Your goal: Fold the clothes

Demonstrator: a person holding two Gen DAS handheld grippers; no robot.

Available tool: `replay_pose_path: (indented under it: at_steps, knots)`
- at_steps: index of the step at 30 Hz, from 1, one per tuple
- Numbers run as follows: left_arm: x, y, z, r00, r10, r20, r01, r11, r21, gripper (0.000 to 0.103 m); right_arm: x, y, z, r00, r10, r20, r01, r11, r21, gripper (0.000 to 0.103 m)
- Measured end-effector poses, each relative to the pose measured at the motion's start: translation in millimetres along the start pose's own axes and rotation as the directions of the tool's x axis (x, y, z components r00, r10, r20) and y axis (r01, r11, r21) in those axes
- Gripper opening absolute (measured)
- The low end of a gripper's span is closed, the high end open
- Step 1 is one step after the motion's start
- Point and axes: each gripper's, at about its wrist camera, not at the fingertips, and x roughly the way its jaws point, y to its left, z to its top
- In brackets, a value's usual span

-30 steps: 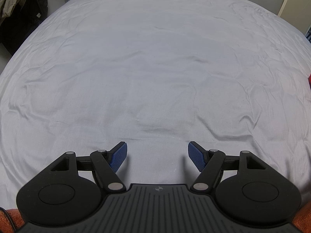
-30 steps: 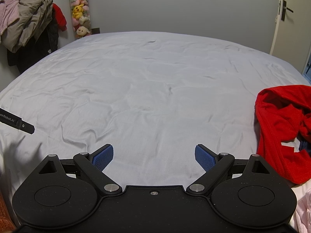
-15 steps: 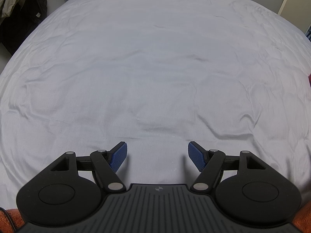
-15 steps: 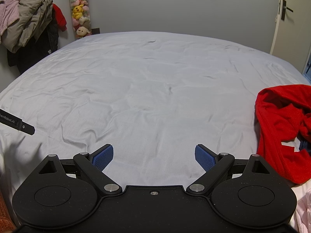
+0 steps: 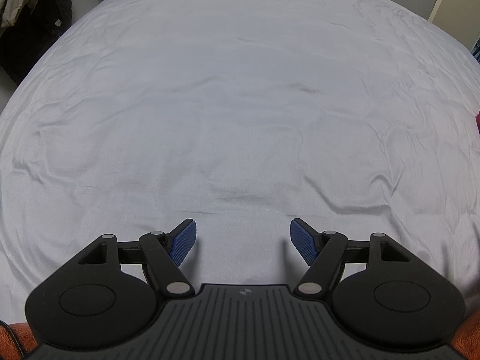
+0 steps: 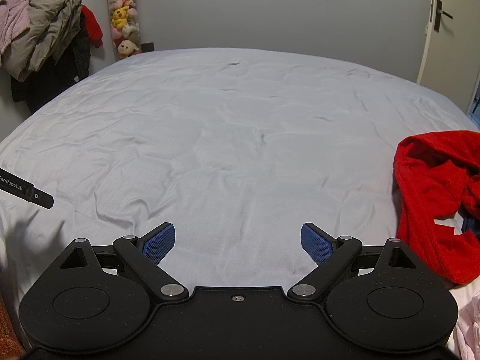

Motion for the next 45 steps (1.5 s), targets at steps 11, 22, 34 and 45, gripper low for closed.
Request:
replay_pose_path:
  at_steps: [11, 22, 34, 45]
  knots:
    - [-4.8, -2.9, 3.6, 1.000, -0.017, 0.007, 0.016, 1.000, 0.024, 0.068, -9.4, -7.5, 1.3, 0.999, -0.024, 0.028, 0.023, 0.998, 0.056, 0.090]
    - [-16.5, -38.9, 14.7, 0.987, -0.155, 0.048, 0.148, 0.981, 0.125, 0.068, -36.6, -49.5, 7.4, 0.997, 0.006, 0.080, -0.028, 0.962, 0.271, 0.090]
    - [-31.5, -125.0, 60.4, 0.947, -0.321, 0.005, 0.307, 0.909, 0.283, 0.072, -73.3, -128.1, 16.7, 0.980, -0.174, 0.098, 0.143, 0.953, 0.266, 0.082]
    - [-19.0, -231.1, 84.3, 0.921, -0.382, -0.075, 0.382, 0.846, 0.371, 0.046, -81.7, -212.5, 9.3, 0.949, -0.314, 0.038, 0.296, 0.924, 0.244, 0.055]
